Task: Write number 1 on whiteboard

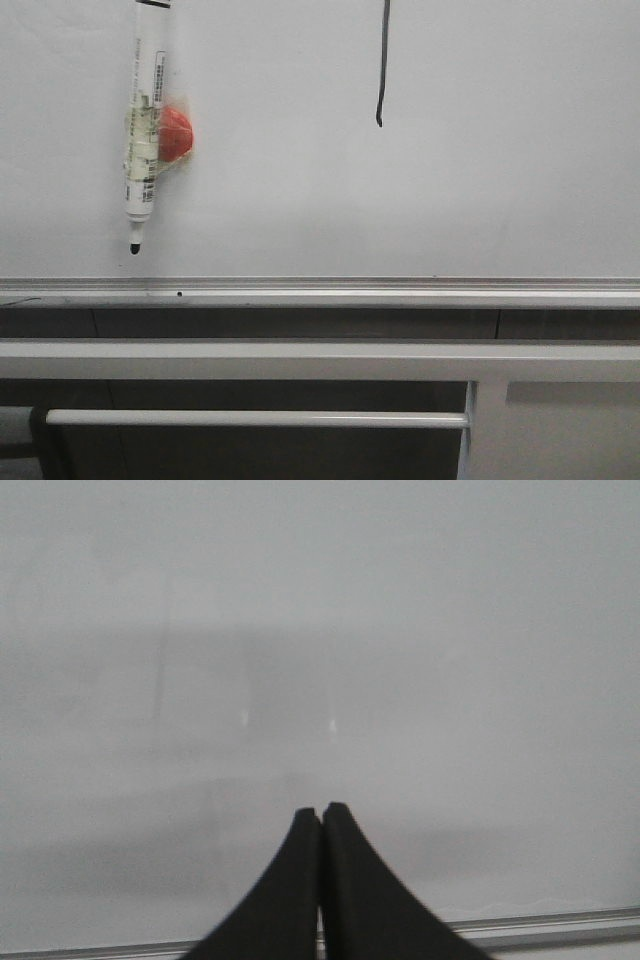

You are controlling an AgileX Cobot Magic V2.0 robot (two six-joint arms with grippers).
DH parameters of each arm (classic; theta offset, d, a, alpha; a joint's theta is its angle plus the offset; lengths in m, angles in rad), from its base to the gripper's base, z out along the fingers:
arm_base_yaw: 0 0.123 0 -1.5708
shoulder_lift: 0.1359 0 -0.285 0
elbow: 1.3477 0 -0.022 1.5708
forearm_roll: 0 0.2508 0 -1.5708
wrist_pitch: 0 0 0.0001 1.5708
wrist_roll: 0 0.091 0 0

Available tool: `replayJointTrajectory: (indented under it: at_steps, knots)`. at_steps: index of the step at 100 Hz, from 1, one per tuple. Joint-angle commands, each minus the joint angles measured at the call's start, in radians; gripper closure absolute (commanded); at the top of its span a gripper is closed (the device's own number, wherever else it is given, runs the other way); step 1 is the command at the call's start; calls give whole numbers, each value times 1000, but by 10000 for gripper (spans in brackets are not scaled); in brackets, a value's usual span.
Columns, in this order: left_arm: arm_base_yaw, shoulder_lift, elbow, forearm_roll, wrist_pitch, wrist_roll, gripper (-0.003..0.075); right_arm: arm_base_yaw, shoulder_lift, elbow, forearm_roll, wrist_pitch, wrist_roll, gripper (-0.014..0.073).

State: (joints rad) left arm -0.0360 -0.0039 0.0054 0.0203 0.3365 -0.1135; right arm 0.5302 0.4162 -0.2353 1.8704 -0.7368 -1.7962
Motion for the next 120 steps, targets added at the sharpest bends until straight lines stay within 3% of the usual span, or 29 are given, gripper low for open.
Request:
replayJointTrajectory:
  at_steps: [1, 24, 120]
  knots:
    - [3, -24, 8, 4, -69, -11, 741, -7, 4, -25, -18, 21, -5, 657]
    - [3, -24, 6, -74, -63, -11, 741, -7, 4, -25, -18, 21, -5, 657]
    - [3, -24, 6, -74, -63, -11, 741, -7, 4, -25, -28, 29, 29, 657]
